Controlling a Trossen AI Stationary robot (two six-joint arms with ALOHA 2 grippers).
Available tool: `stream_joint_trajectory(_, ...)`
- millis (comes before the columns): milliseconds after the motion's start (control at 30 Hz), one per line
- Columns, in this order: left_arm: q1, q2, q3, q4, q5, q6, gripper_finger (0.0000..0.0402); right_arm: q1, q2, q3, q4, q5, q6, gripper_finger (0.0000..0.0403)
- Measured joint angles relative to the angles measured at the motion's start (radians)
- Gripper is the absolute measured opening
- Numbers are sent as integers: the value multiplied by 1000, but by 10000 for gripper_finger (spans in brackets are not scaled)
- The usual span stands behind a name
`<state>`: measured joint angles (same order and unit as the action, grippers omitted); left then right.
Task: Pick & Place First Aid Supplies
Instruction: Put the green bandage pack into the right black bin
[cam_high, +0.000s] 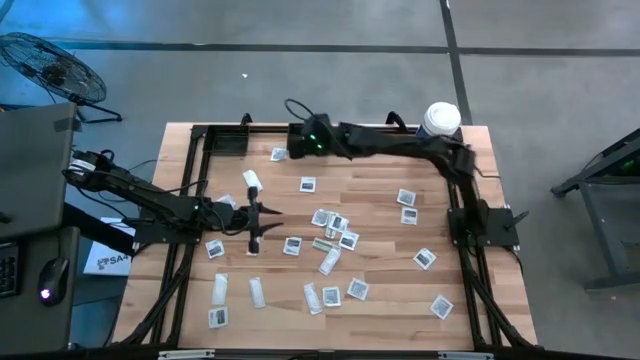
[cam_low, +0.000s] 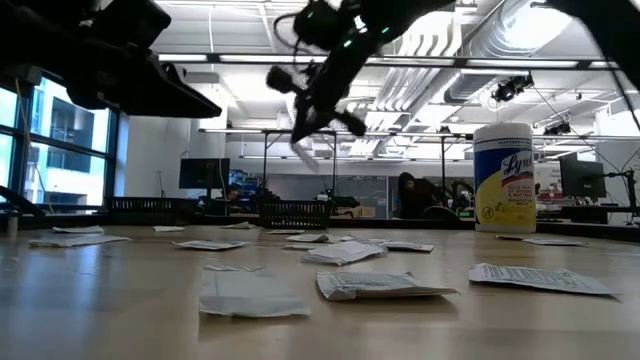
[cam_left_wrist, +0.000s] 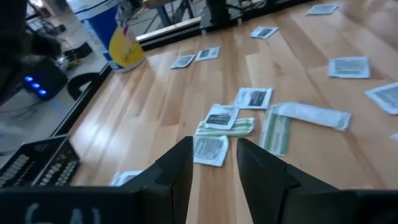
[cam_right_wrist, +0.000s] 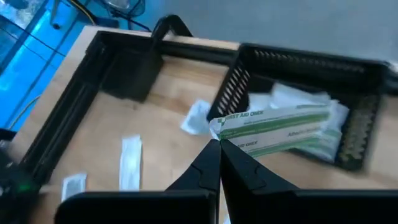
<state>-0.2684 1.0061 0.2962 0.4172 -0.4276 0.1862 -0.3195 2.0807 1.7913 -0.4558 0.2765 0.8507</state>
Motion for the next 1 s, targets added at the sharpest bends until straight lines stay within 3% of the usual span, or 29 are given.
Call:
stream_joint_trajectory(200, 0, 0, 0, 0, -8, 0, 121, -101, 174, 164, -107, -88, 7, 0)
stream_joint_trajectory(400, 0, -1, 0, 8, -14, 11, 121, -142, 213, 142, -122, -127, 38, 7)
stream_joint_trajectory(633, 0, -1, 0, 81, -15, 42, 121, -159, 213, 125, -120, -189, -6, 70)
stream_joint_trajectory(800, 0, -1, 0, 105, -73, 45, 121, -163, 162, 124, -155, -233, -156, 118)
stream_joint_trajectory(1000, 0, -1, 0, 127, -147, 45, 121, -59, 21, 125, -398, -211, -332, 118)
